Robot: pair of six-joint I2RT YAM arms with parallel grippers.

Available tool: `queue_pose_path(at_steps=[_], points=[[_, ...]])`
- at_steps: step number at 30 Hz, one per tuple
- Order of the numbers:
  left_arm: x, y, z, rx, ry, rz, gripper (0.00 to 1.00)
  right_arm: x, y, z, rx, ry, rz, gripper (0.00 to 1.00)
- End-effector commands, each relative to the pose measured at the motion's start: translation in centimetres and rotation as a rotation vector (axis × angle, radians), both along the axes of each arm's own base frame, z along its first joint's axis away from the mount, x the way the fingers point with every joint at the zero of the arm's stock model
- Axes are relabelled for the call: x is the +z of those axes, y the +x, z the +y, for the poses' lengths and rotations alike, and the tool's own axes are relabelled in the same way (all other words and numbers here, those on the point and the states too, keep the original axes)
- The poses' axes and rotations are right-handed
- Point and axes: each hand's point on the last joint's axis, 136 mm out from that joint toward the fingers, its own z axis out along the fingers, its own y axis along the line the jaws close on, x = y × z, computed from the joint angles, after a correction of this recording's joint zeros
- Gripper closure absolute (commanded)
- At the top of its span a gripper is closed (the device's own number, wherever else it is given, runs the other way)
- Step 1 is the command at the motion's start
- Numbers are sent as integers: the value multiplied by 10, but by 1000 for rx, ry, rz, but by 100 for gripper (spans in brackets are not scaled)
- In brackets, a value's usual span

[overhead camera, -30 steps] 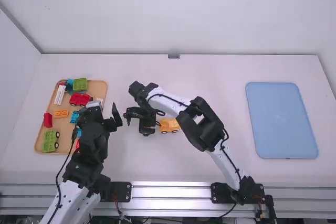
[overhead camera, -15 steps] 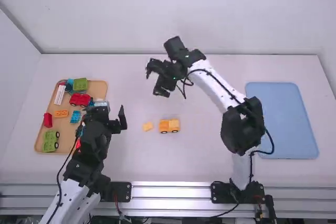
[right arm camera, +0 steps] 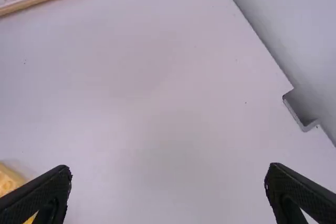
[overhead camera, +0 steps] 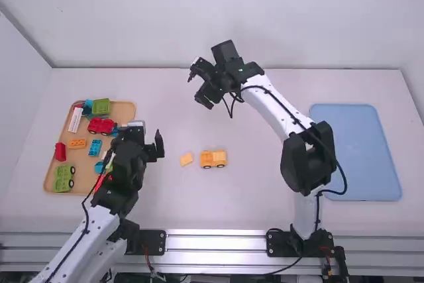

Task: Assemble lego blocks to make yellow taxi

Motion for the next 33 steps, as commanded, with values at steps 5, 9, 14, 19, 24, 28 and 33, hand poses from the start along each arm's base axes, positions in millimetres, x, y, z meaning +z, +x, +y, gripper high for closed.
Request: queue_pose_path(at_steps=[5,9,14,19,24,28,33], points=[[8,2,17,122,-27,-21,1,26,-8,-39,-124,100,-108,2],[4,6,-7,-80,93,24,1,24,-25,-62,-147,135,-168,1],[4,5,-44,-339,158,63,1,13,-46,-81,-154,196,-177,1],[-11,2,-85,-704,309,199,1,-9,-70,-94,-37,211,-122,1],[-41,-9,-127,-1105,389,288,1,-23,-92,-100,94,247,-63,1],[-67,-3,-137,-1205,415,311,1,-23,-98,-104,125,277,-51,2],[-100,-2,-152,-1308,346,326,15,-23,-93,-112,105,280,-54,1]])
